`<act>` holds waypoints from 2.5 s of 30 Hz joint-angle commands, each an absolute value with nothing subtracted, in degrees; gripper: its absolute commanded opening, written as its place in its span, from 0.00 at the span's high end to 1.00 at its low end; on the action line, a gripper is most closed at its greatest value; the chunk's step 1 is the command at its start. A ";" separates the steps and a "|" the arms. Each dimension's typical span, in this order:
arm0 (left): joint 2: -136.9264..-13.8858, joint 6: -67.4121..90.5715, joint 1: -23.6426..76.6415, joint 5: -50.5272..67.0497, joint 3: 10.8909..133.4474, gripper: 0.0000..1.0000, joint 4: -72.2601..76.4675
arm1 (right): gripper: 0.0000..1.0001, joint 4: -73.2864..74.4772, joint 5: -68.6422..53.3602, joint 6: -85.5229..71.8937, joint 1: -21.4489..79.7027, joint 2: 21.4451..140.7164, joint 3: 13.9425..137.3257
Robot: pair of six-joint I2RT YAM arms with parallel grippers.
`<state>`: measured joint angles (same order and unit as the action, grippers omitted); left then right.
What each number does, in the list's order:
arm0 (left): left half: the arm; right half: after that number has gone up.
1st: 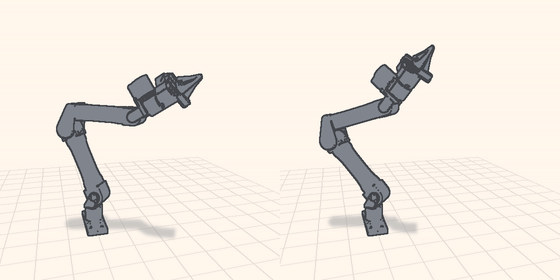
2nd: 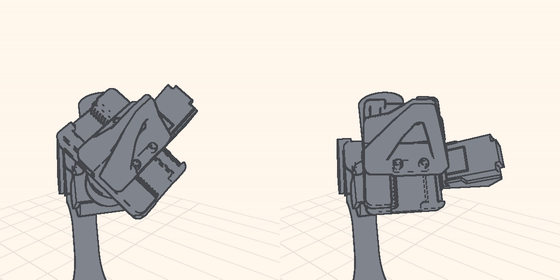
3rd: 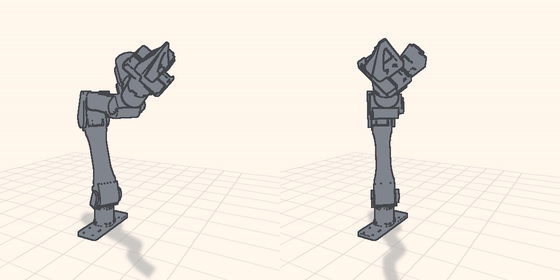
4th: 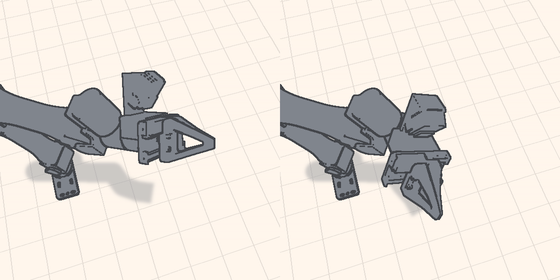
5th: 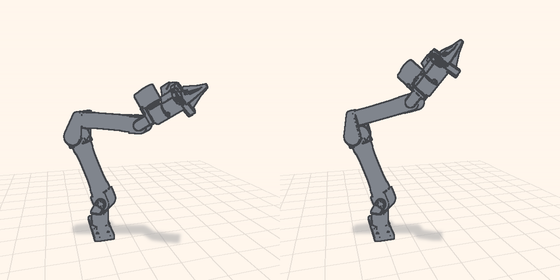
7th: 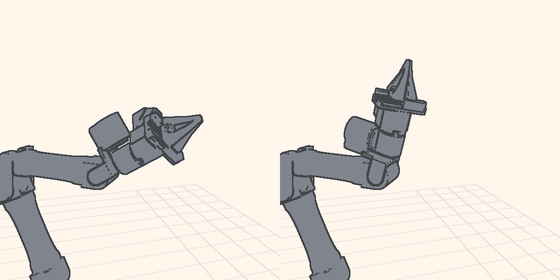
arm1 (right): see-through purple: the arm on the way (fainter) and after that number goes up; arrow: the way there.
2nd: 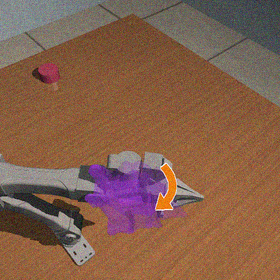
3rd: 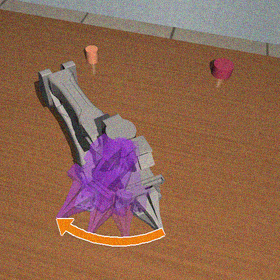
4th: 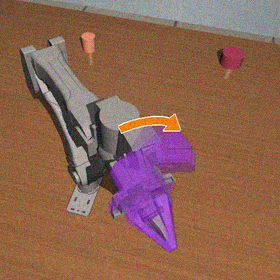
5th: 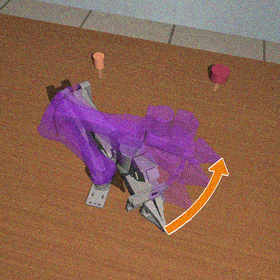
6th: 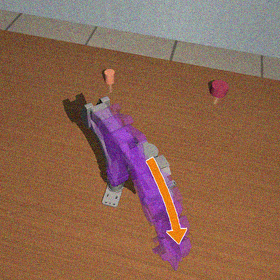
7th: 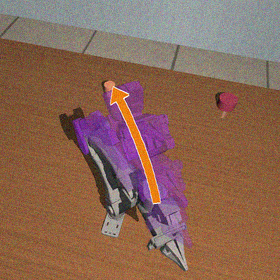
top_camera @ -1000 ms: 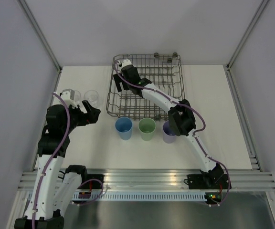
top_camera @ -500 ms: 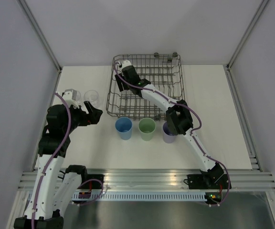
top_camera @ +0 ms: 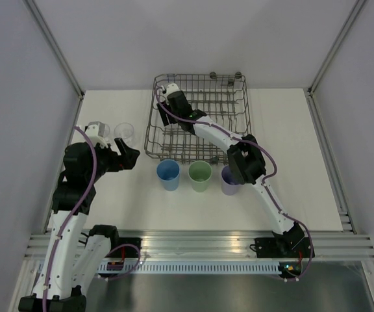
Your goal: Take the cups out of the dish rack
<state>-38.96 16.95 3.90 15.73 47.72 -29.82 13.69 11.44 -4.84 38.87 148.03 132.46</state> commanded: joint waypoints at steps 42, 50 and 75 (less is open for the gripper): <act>-43.94 72.76 8.77 44.83 38.68 0.00 36.25 | 0.58 -3.69 -17.03 -19.94 39.02 78.32 82.02; -46.40 78.91 17.83 38.85 36.56 0.00 51.22 | 0.58 -11.68 -26.71 -29.00 39.11 68.91 73.84; -50.98 80.77 25.49 36.30 38.41 0.94 60.65 | 0.59 -24.87 -33.75 -36.39 39.99 65.04 65.22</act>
<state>-51.11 80.64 25.12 37.23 36.47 57.98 -19.55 -32.88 -36.14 39.97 66.98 65.71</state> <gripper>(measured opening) 0.098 0.774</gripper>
